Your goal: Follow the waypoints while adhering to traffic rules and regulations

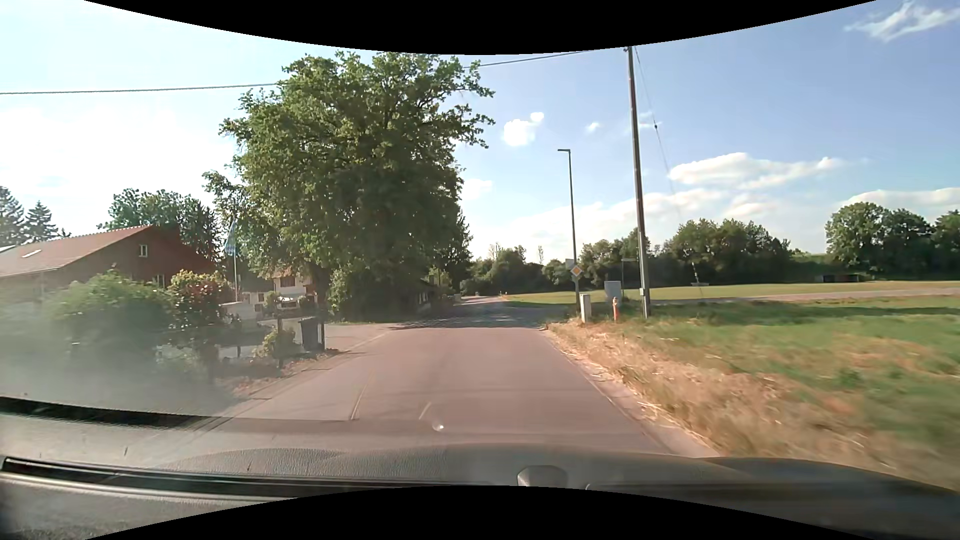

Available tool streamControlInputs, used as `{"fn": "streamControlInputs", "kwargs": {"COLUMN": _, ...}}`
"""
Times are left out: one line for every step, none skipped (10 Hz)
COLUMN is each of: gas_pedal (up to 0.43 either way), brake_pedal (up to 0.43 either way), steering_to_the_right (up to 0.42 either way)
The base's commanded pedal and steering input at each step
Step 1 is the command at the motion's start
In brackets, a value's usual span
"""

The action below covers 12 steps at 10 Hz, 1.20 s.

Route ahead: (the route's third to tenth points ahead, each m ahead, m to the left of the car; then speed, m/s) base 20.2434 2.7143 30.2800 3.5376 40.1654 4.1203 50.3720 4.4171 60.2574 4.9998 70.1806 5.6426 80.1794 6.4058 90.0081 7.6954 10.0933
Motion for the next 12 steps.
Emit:
{"fn": "streamControlInputs", "kwargs": {"gas_pedal": 0.039, "brake_pedal": 0.006, "steering_to_the_right": -0.031}}
{"fn": "streamControlInputs", "kwargs": {"gas_pedal": 0.039, "brake_pedal": 0.006, "steering_to_the_right": -0.030}}
{"fn": "streamControlInputs", "kwargs": {"gas_pedal": 0.039, "brake_pedal": 0.006, "steering_to_the_right": -0.028}}
{"fn": "streamControlInputs", "kwargs": {"gas_pedal": 0.039, "brake_pedal": 0.006, "steering_to_the_right": -0.025}}
{"fn": "streamControlInputs", "kwargs": {"gas_pedal": 0.039, "brake_pedal": 0.006, "steering_to_the_right": -0.024}}
{"fn": "streamControlInputs", "kwargs": {"gas_pedal": 0.039, "brake_pedal": 0.006, "steering_to_the_right": -0.021}}
{"fn": "streamControlInputs", "kwargs": {"gas_pedal": 0.039, "brake_pedal": 0.006, "steering_to_the_right": -0.015}}
{"fn": "streamControlInputs", "kwargs": {"gas_pedal": 0.039, "brake_pedal": 0.006, "steering_to_the_right": -0.011}}
{"fn": "streamControlInputs", "kwargs": {"gas_pedal": 0.047, "brake_pedal": 0.006, "steering_to_the_right": -0.006}}
{"fn": "streamControlInputs", "kwargs": {"gas_pedal": 0.047, "brake_pedal": 0.006, "steering_to_the_right": -0.001}}
{"fn": "streamControlInputs", "kwargs": {"gas_pedal": 0.059, "brake_pedal": 0.006, "steering_to_the_right": 0.004}}
{"fn": "streamControlInputs", "kwargs": {"gas_pedal": 0.059, "brake_pedal": 0.006, "steering_to_the_right": 0.007}}
